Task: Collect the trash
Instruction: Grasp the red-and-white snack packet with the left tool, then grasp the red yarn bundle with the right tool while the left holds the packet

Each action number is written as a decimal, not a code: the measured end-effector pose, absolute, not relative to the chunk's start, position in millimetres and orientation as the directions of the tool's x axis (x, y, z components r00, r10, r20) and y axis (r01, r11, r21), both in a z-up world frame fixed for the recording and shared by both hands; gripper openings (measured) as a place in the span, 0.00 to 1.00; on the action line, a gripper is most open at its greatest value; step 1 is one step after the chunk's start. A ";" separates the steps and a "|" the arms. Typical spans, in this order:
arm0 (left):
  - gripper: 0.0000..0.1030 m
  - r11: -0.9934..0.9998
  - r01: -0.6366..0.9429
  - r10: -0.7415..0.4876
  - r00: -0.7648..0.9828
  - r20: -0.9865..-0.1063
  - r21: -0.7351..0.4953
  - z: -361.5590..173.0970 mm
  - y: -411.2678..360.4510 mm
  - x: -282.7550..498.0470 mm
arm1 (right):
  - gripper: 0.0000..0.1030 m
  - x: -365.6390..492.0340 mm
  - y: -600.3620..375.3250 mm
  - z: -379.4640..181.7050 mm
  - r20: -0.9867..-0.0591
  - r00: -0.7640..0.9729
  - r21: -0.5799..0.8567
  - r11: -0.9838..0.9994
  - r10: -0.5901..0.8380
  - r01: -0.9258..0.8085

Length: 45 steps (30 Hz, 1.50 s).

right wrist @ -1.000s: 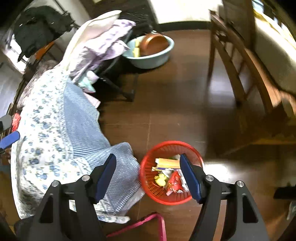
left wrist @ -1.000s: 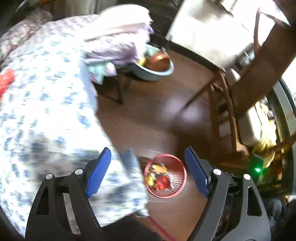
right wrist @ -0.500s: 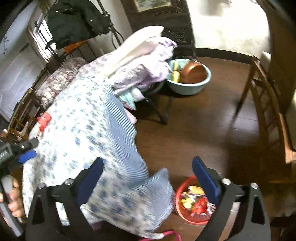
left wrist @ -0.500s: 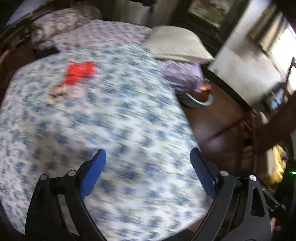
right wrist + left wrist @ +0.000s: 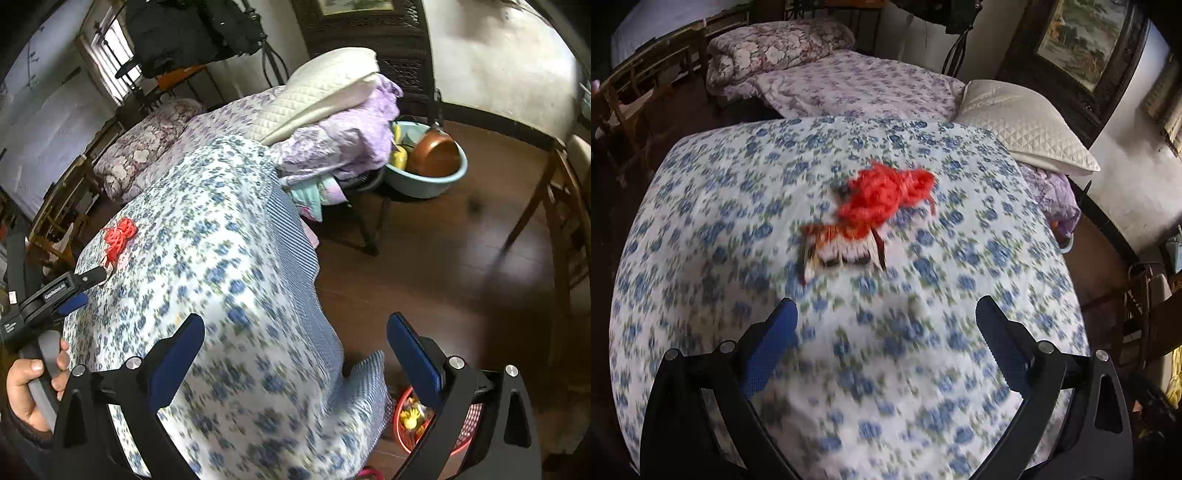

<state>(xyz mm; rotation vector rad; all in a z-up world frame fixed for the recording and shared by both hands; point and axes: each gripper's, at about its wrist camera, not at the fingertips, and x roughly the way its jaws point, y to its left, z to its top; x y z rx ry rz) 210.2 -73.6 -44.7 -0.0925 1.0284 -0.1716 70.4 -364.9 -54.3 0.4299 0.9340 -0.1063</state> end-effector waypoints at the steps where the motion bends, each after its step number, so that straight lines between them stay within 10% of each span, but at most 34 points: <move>1: 0.91 0.983 0.099 -0.181 0.501 -0.846 -0.152 -47.7 -73.4 216.8 | 0.94 74.3 -362.5 -54.1 -0.797 0.596 0.312 0.912 0.099 0.265; 7: 0.84 0.984 0.111 -0.177 0.498 -0.849 -0.139 -61.2 -73.7 244.4 | 0.94 109.8 -336.4 -52.8 -0.791 0.595 0.320 0.925 0.142 0.205; 12: 0.45 0.984 0.136 -0.171 0.503 -0.847 -0.118 -63.1 -65.8 250.1 | 0.94 138.8 -308.1 -51.8 -0.800 0.578 0.291 0.946 0.159 0.142; 36: 0.44 0.979 0.100 -0.204 0.503 -0.840 -0.178 -45.0 43.4 209.1 | 0.94 286.1 -132.9 -59.9 -0.840 0.507 0.130 0.979 0.194 -0.159; 43: 0.45 0.975 0.075 -0.217 0.509 -0.833 -0.208 -42.5 56.6 210.8 | 0.27 288.9 -118.4 -60.0 -0.842 0.516 0.090 0.984 0.158 -0.155; 45: 0.45 0.975 0.078 -0.219 0.513 -0.830 -0.208 -40.2 55.6 209.5 | 0.27 275.8 -125.2 -52.2 -0.829 0.540 0.080 0.986 0.148 -0.147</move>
